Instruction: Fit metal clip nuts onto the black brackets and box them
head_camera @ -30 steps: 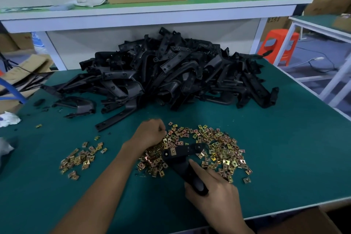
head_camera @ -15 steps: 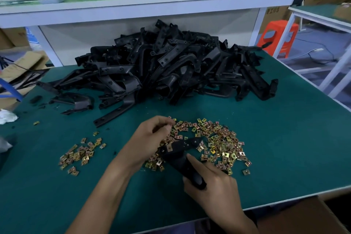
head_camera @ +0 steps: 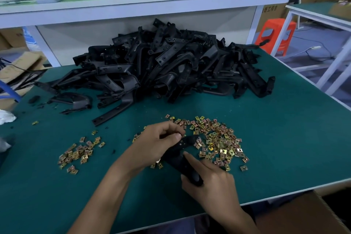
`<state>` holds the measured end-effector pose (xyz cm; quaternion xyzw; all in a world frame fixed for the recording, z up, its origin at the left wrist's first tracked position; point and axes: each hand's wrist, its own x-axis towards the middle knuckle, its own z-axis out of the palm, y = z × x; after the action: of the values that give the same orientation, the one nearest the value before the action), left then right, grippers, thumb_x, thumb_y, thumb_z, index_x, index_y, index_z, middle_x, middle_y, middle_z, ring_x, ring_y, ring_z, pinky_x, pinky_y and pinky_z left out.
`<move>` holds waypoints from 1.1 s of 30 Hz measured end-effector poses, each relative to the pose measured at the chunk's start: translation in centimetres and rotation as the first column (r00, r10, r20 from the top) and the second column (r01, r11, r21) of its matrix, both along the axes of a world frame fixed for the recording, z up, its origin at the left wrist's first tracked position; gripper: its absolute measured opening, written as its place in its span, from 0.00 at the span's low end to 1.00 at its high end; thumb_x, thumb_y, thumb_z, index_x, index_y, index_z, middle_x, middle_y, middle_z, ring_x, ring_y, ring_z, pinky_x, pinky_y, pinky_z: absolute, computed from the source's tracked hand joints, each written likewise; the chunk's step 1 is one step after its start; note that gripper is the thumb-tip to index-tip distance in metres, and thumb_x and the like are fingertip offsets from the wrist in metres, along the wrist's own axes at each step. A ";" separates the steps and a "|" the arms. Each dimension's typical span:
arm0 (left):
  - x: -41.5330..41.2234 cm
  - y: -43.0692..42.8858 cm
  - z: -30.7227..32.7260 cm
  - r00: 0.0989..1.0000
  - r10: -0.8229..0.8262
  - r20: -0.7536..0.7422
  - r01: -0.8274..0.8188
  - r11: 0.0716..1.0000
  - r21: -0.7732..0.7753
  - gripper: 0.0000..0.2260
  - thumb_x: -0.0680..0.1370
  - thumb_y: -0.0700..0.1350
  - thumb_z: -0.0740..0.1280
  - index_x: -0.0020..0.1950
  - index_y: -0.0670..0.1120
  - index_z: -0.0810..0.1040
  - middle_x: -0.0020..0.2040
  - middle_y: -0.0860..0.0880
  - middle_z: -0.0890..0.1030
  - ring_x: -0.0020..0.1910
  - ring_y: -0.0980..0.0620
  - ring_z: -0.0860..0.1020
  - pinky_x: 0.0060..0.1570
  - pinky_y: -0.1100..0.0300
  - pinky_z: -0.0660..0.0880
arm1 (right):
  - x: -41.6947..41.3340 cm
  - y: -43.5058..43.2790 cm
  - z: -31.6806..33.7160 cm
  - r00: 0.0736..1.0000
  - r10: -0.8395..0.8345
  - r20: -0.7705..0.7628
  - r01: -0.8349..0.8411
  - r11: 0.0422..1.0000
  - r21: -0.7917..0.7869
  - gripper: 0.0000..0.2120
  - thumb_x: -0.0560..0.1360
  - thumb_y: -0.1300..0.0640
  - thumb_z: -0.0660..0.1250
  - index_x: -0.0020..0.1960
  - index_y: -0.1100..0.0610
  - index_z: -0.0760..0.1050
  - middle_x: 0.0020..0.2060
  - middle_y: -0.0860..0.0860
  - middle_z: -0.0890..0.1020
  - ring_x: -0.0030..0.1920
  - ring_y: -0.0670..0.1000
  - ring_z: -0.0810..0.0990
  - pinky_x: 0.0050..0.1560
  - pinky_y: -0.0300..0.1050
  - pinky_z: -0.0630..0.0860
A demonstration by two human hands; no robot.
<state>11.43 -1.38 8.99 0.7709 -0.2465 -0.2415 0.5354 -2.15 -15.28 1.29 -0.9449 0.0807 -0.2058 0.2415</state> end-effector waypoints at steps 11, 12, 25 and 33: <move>0.0 0.1 0.2 0.999 0.046 0.005 -0.046 0.998 0.042 0.08 0.81 0.43 0.69 0.52 0.53 0.87 0.49 0.55 0.87 0.51 0.55 0.83 0.55 0.57 0.78 | -0.1 0.0 0.1 1.000 0.015 -0.018 -0.015 1.000 0.007 0.25 0.69 0.41 0.68 0.66 0.42 0.80 0.36 0.42 0.79 0.34 0.45 0.80 0.28 0.39 0.71; 0.0 0.1 0.3 0.999 0.028 0.022 -0.029 0.998 0.061 0.08 0.81 0.43 0.69 0.53 0.54 0.87 0.49 0.57 0.86 0.52 0.59 0.83 0.56 0.60 0.77 | -0.1 0.0 0.1 1.000 0.015 -0.021 -0.014 1.000 0.007 0.25 0.69 0.41 0.67 0.66 0.42 0.80 0.37 0.42 0.79 0.34 0.45 0.80 0.28 0.39 0.71; -1.2 0.5 -1.0 0.950 -0.025 0.312 -0.048 0.973 0.224 0.18 0.74 0.50 0.75 0.64 0.58 0.81 0.55 0.65 0.82 0.56 0.69 0.77 0.55 0.72 0.70 | 0.0 0.0 0.3 0.999 0.007 -0.032 -0.007 1.000 -0.001 0.26 0.68 0.41 0.66 0.66 0.41 0.79 0.34 0.43 0.77 0.30 0.48 0.78 0.25 0.40 0.67; -2.8 -0.4 -1.9 0.895 0.077 0.439 -0.191 0.957 0.221 0.15 0.77 0.49 0.73 0.64 0.59 0.80 0.57 0.64 0.82 0.57 0.63 0.77 0.60 0.59 0.75 | 0.2 -0.2 -0.1 0.999 -0.011 -0.033 0.010 1.000 -0.022 0.27 0.69 0.40 0.64 0.67 0.41 0.78 0.36 0.44 0.79 0.31 0.52 0.80 0.25 0.45 0.72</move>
<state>8.63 -1.74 7.08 0.8832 -0.2698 -0.0595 0.3791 -1.98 -15.46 1.19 -0.9503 0.0874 -0.1922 0.2288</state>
